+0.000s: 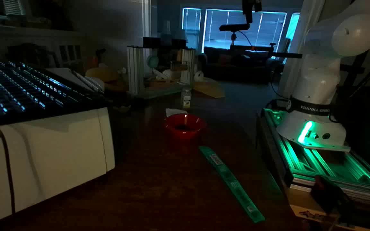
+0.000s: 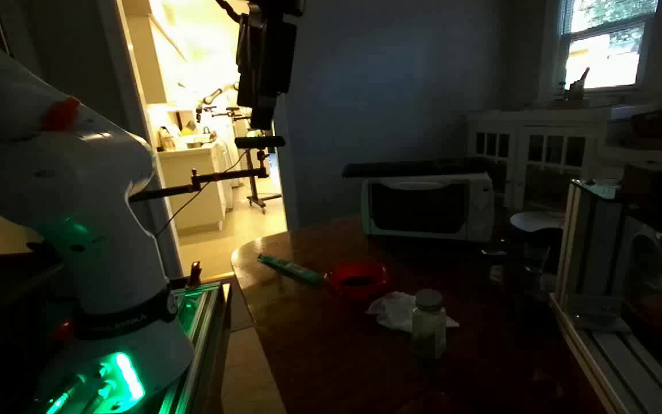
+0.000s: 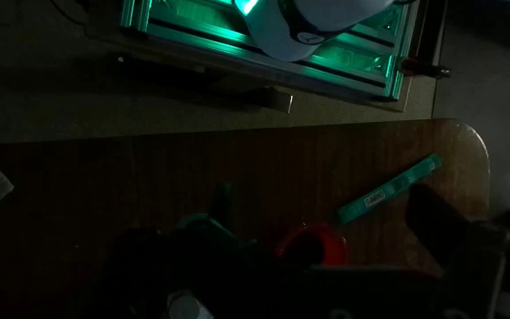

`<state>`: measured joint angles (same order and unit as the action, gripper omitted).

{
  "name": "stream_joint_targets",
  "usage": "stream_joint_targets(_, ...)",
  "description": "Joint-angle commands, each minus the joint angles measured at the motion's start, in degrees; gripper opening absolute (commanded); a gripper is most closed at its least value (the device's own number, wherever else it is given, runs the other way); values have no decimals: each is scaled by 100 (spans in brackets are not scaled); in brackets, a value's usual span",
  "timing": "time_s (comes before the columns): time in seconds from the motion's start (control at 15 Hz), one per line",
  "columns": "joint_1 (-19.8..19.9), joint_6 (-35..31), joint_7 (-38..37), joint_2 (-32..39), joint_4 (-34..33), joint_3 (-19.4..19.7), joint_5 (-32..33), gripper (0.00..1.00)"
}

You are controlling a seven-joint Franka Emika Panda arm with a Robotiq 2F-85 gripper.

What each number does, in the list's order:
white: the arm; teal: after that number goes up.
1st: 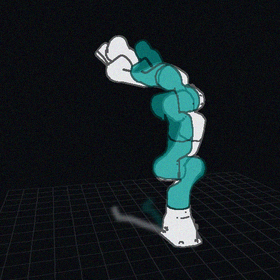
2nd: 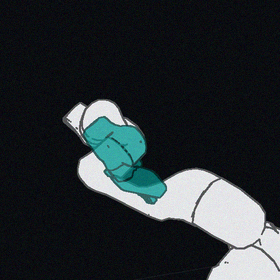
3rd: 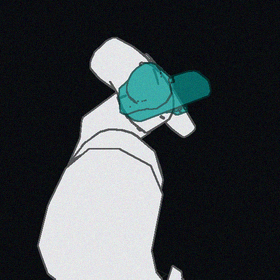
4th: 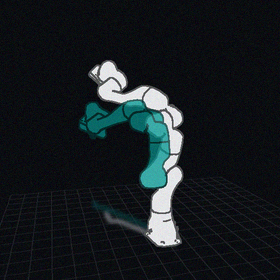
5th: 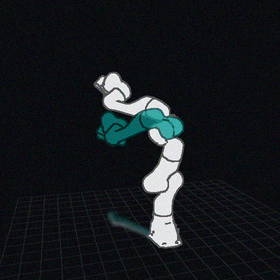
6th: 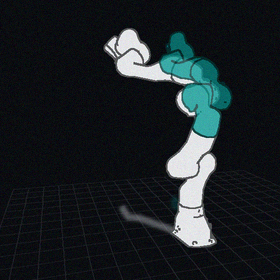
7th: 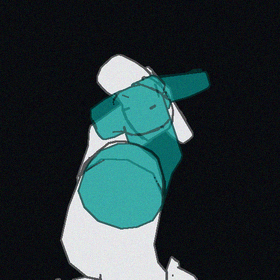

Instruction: Press a button on the keyboard

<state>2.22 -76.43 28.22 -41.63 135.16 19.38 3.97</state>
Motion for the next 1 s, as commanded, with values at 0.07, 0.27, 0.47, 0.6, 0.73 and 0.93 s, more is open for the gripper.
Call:
stream_joint_targets(0.07, 43, 5, 23, 14, -7, -31, -17, 100)
stream_joint_targets(0.27, -61, -14, -21, 32, 12, -156, -202, 100)
stream_joint_targets(0.47, -209, -123, -112, -23, 65, -369, -728, 100)
stream_joint_targets(0.6, -324, -329, -57, -35, 109, -521, -1061, 100)
stream_joint_targets(0.73, -462, -525, 69, -4, 158, -643, -1347, 100)
stream_joint_targets(0.93, -759, -915, 391, 33, 258, -815, -1699, 100)
